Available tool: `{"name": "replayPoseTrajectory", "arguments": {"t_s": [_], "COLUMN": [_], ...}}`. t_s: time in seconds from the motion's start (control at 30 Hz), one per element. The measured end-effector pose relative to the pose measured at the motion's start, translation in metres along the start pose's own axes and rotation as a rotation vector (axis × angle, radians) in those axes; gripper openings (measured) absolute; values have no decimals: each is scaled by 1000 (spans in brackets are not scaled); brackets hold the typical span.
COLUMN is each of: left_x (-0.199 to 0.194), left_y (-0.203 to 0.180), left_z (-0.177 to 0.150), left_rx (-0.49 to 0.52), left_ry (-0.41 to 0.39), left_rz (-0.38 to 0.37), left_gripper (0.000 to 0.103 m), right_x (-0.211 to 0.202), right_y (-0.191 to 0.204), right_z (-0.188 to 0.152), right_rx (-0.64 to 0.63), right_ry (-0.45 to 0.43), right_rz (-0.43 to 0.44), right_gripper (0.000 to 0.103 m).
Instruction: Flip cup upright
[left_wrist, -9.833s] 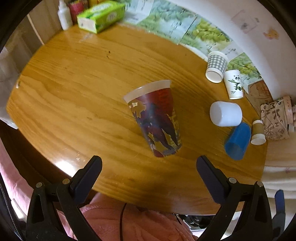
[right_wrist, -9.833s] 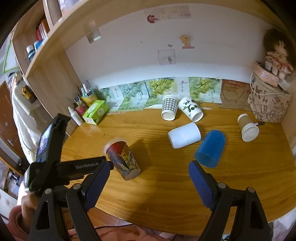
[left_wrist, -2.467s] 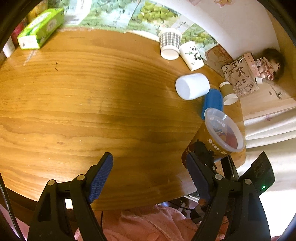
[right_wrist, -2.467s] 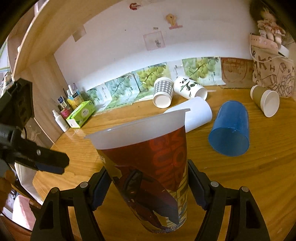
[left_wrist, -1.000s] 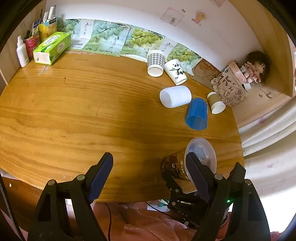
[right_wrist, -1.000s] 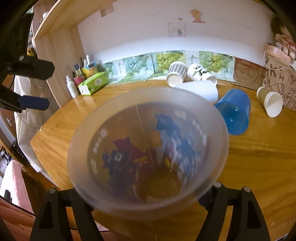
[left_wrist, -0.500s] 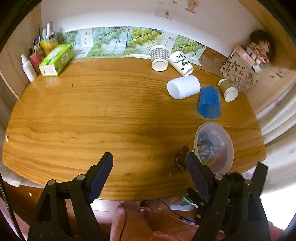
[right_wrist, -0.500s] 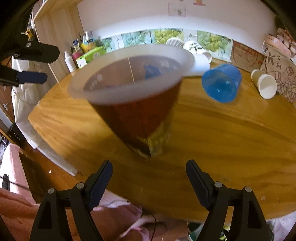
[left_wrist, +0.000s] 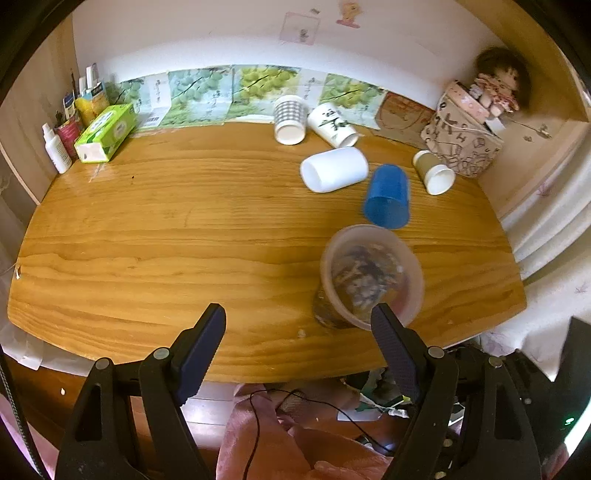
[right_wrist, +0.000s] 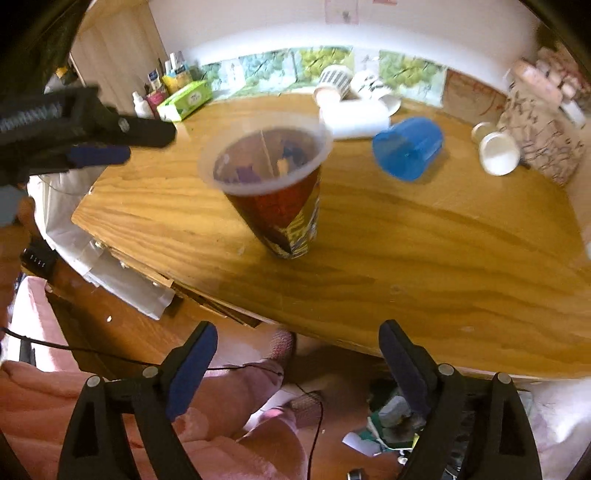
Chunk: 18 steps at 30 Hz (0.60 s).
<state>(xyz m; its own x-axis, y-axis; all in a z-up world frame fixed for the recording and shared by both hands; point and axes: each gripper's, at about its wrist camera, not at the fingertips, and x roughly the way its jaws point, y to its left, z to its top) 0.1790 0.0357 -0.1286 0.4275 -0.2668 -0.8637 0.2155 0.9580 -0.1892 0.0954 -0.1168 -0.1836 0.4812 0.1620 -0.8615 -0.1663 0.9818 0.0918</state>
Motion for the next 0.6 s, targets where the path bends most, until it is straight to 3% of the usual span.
{"name": "replayPoseTrajectory", "arguments": {"t_s": [0.1, 0.17, 0.3, 0.47, 0.6], "left_x": [-12, -23, -50, -81, -106], "left_y": [-11, -18, -27, -33, -38], "left_z": [-1, 1, 2, -2, -10], "left_rx": [6, 7, -10, -34, -23], "left_ry": [-25, -52, -130, -209, -303], "left_rz": [-17, -37, -46, -10, 72], "left_gripper": [84, 84, 84, 85, 89], "right_x": [-27, -44, -72, -104, -129], "right_y": [-5, -8, -11, -5, 6], "right_z": [5, 10, 23, 31, 18], "right_rx": [26, 47, 84, 87, 82], "right_ry": [-53, -96, -174, -241, -317], "right_rz": [-17, -16, -38, -44, -65], "right_gripper": [93, 103, 103, 103, 103]}}
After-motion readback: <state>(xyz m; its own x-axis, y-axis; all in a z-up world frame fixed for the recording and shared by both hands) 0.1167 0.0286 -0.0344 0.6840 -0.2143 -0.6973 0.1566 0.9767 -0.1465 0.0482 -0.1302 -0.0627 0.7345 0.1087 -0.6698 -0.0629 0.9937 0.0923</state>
